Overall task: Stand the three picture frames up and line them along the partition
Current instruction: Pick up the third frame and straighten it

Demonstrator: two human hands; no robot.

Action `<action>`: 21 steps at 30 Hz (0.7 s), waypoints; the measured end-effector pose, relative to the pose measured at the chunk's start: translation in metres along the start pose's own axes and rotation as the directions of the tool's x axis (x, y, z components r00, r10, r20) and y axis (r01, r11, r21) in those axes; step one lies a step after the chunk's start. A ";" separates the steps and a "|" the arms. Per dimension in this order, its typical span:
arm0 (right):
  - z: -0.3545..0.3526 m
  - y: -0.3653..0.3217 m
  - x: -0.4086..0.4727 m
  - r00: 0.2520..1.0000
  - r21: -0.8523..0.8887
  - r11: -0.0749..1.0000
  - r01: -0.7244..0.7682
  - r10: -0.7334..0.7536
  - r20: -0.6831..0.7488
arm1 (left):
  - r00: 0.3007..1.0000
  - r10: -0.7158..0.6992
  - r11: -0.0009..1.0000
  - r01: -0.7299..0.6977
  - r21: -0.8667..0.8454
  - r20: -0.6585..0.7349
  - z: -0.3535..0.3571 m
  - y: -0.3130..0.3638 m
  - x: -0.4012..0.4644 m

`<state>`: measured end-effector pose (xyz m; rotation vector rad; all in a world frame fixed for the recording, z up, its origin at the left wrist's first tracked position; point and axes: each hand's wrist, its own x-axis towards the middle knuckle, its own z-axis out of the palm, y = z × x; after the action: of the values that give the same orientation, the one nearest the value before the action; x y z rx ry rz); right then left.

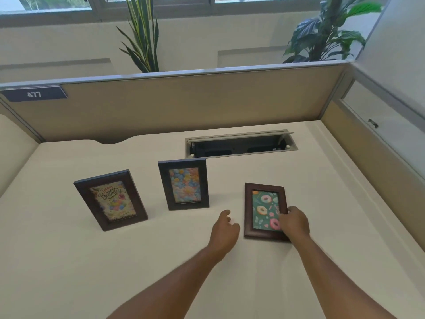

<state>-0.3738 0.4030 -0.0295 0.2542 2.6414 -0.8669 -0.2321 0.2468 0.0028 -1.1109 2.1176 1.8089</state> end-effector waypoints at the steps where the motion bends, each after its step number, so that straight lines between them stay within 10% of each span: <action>1: -0.001 0.001 -0.001 1.000 0.016 1.000 -0.001 0.001 0.012 | 0.999 -0.007 1.000 0.007 0.005 0.031 0.009 0.006 0.004; 10: 0.002 0.000 0.006 0.995 0.211 0.974 -0.087 0.077 0.057 | 0.989 -0.149 0.986 0.146 -0.076 -0.025 0.044 0.036 0.036; 21: -0.018 -0.024 0.009 0.977 0.764 0.641 -0.072 -0.109 0.183 | 0.997 -0.080 0.903 0.068 -0.423 -0.010 0.018 0.066 0.047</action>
<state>-0.3938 0.3951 -0.0062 0.3113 1.9158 -1.8887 -0.3122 0.2430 0.0241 -1.2886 1.7049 2.2942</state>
